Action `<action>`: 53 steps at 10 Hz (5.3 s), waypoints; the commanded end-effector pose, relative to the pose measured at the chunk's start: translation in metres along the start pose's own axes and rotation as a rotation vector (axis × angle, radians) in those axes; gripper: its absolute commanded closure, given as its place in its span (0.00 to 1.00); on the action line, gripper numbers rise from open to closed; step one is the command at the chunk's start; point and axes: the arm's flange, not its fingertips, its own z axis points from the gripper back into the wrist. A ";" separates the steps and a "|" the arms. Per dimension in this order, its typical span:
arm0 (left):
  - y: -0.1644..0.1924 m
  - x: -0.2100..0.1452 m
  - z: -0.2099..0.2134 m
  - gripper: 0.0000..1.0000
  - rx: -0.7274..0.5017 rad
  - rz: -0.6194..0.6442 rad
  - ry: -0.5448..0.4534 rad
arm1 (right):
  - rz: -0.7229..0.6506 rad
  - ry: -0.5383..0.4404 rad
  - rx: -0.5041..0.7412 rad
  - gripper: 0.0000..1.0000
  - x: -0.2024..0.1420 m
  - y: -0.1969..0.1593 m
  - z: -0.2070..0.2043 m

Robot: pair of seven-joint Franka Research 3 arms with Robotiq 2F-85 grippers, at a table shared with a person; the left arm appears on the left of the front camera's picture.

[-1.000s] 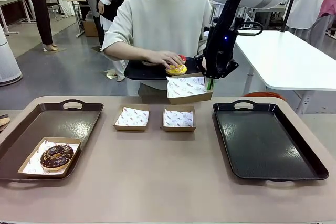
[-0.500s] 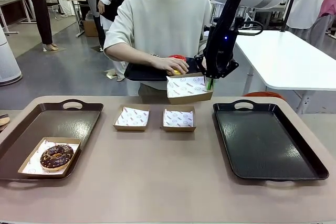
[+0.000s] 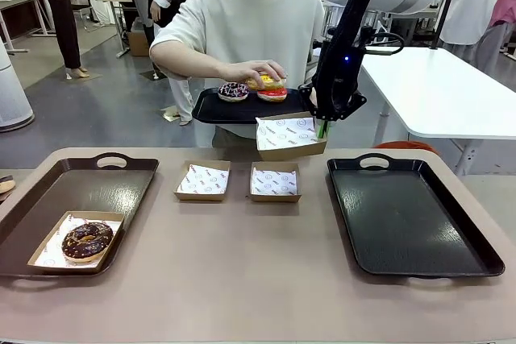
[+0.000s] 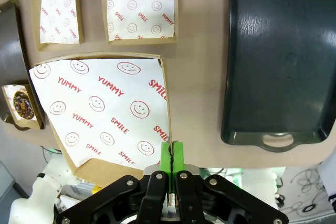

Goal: Individually package the donuts and arrange them on the tray.
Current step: Place the picked Paper togo box on the Handle tray while simultaneously picking up another Paper togo box from the table with the other hand.

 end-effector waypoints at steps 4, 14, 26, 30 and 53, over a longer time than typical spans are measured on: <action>-0.004 -0.004 0.000 0.02 -0.005 0.004 -0.010 | 0.005 0.006 0.009 1.00 -0.003 -0.002 -0.001; -0.004 -0.004 0.000 0.02 -0.005 0.004 -0.010 | 0.005 0.006 0.009 1.00 -0.003 -0.002 -0.001; -0.125 0.064 -0.094 0.02 0.374 -0.071 0.135 | 0.007 -0.021 0.089 0.99 -0.038 -0.139 0.013; -0.193 0.087 -0.209 0.02 0.705 -0.123 0.233 | 0.024 0.002 0.097 0.99 -0.047 -0.213 -0.037; -0.076 0.129 -0.474 0.02 1.149 -0.312 0.265 | -0.058 0.103 0.089 0.99 -0.045 -0.237 -0.139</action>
